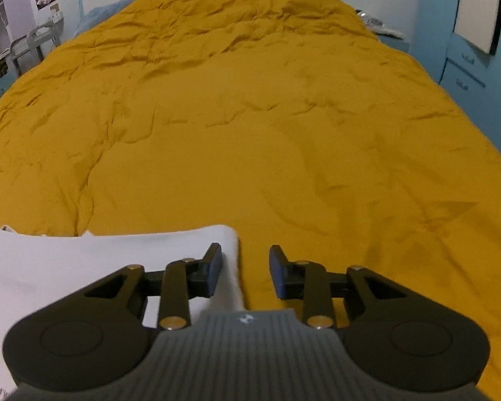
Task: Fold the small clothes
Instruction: 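Lift the folded sweatshirt up off the bed with both grippers, then flip the sweatshirt over and lay it down, open both grippers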
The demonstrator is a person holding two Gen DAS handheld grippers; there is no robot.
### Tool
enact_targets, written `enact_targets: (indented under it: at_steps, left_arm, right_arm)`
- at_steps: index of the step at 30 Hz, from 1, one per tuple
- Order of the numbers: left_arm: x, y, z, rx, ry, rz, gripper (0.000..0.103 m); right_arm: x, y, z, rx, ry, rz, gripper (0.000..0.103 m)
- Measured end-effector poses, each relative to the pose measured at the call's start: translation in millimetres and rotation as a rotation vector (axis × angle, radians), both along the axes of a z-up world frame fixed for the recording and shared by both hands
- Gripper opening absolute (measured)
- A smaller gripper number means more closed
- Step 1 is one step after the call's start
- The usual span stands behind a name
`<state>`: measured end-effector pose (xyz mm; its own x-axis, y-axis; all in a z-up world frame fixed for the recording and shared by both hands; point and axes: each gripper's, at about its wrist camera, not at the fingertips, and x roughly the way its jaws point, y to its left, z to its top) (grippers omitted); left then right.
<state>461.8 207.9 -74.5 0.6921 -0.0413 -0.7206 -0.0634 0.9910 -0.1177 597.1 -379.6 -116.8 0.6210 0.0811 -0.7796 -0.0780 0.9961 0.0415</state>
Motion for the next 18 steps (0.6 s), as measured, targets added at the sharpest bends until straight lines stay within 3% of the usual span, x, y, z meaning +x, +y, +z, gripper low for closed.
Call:
enact_targets:
  at_steps: [4, 9, 14, 18]
  left_arm:
    - [-24, -4, 31, -0.025, -0.009, -0.063, 0.025]
    - [-65, -33, 61, 0.039, 0.02, -0.155, 0.025]
    - [-109, -53, 69, 0.057, 0.073, -0.225, 0.025]
    - [-140, -61, 55, 0.092, 0.071, -0.235, 0.025]
  right_arm:
    - [-31, -2, 36, -0.015, -0.029, 0.036, 0.025]
    - [-83, 9, 70, 0.001, 0.001, 0.13, 0.025]
    - [-145, 36, 84, 0.002, 0.068, 0.266, 0.026]
    - [-189, 57, 76, -0.04, 0.058, 0.336, 0.03]
